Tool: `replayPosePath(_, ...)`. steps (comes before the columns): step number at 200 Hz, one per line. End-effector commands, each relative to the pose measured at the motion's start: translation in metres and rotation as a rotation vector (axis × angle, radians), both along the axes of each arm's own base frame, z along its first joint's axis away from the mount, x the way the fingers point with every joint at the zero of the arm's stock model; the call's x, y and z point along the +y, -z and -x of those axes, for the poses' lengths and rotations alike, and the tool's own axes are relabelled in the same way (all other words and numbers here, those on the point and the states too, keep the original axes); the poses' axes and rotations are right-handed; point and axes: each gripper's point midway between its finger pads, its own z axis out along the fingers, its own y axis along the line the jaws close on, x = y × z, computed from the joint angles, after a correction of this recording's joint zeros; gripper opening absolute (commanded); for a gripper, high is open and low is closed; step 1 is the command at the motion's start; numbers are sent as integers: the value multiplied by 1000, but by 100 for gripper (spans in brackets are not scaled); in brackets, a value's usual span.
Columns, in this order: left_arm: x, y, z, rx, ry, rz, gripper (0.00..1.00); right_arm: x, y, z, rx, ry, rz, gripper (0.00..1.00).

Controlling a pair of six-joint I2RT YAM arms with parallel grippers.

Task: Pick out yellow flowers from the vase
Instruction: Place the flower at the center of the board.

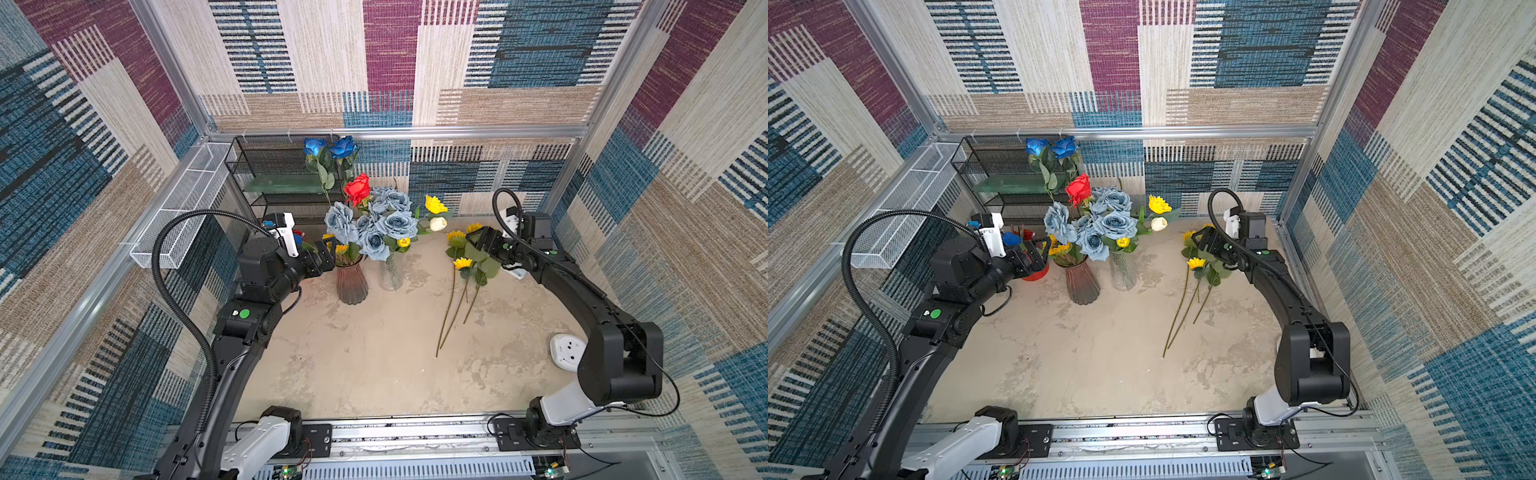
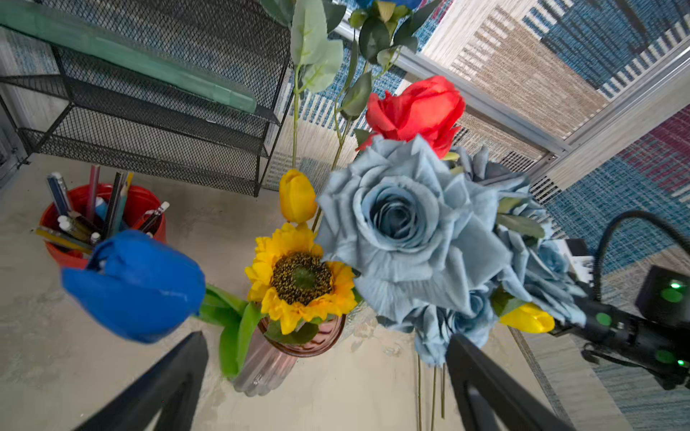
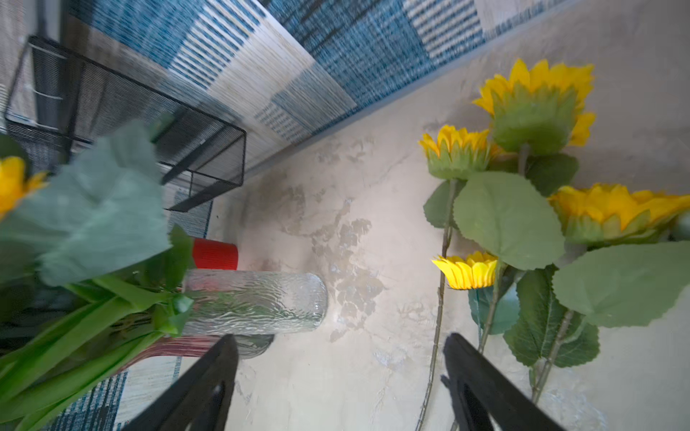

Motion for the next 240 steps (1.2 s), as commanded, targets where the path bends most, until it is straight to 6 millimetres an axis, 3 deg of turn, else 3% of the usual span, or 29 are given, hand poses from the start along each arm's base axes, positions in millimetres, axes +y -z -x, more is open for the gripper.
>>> replayPosePath(1,-2,8,-1,10,-15,17,95,5,-40,-5,-149,-8,-44,88)
replayPosePath(38,-33,40,11,12,6,-70,86,7,-59,1,-197,-10,-44,89)
replayPosePath(74,-24,88,6,93,-162,-71,81,12,-71,6,-226,-27,-51,89)
replayPosePath(92,-20,102,-3,142,-215,-107,80,13,-75,8,-233,-28,-49,89)
replayPosePath(130,-26,96,-24,102,-231,-112,76,14,-71,9,-223,-39,-47,90)
replayPosePath(161,-25,102,-39,106,-260,-121,75,15,-71,11,-222,-44,-49,91)
replayPosePath(185,-34,101,-47,112,-226,-108,71,15,-67,11,-206,-51,-42,91)
replayPosePath(240,-32,95,-64,59,-228,-94,67,16,-68,13,-212,-55,-58,93)
